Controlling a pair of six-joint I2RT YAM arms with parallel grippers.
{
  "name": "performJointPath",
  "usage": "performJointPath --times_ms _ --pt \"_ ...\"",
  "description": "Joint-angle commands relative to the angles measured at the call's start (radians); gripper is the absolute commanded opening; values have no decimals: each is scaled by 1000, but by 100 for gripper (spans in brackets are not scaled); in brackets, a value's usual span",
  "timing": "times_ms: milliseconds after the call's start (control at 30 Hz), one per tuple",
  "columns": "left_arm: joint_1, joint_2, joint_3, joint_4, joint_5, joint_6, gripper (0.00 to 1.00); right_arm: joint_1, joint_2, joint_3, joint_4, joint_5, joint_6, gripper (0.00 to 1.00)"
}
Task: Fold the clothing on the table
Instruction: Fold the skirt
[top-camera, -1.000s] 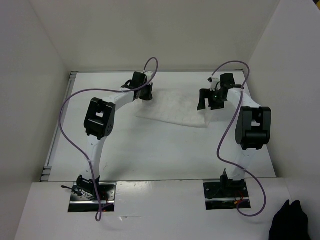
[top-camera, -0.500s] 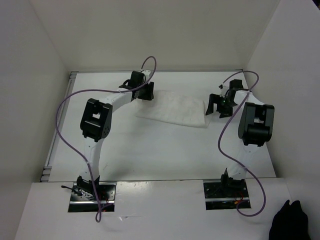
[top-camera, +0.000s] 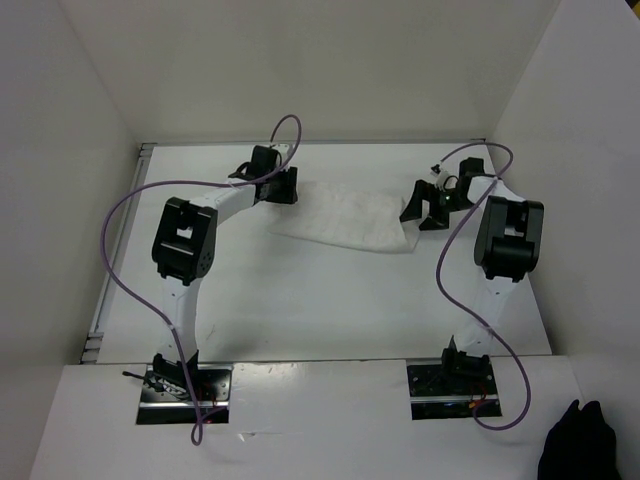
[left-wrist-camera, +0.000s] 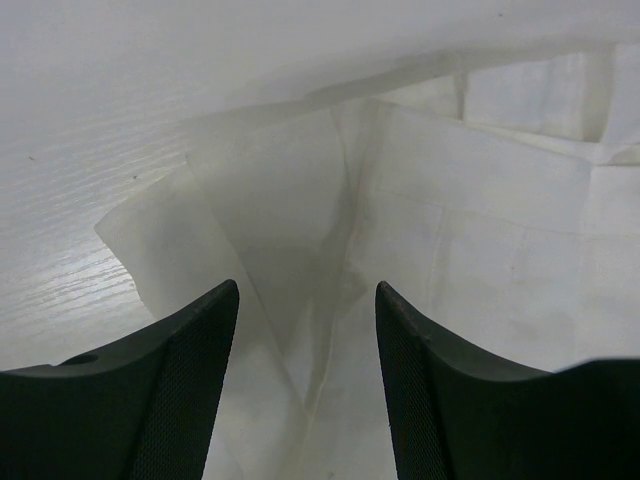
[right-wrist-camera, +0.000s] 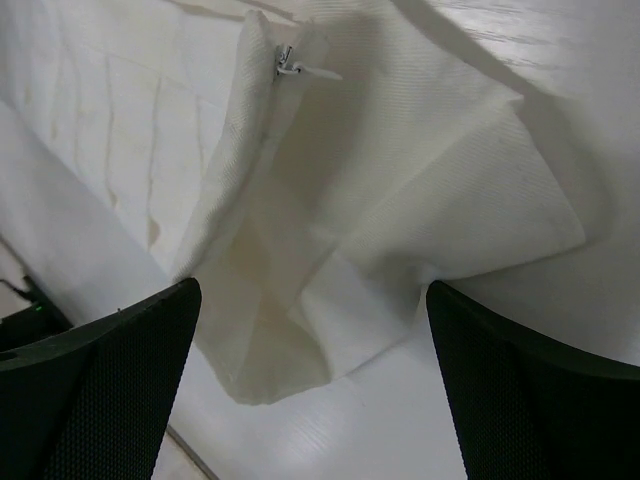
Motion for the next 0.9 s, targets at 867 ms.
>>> performJointPath --times_ms 867 --pt "2 -43 -26 45 18 -38 65 -26 214 29 -85 -112 -31 99"
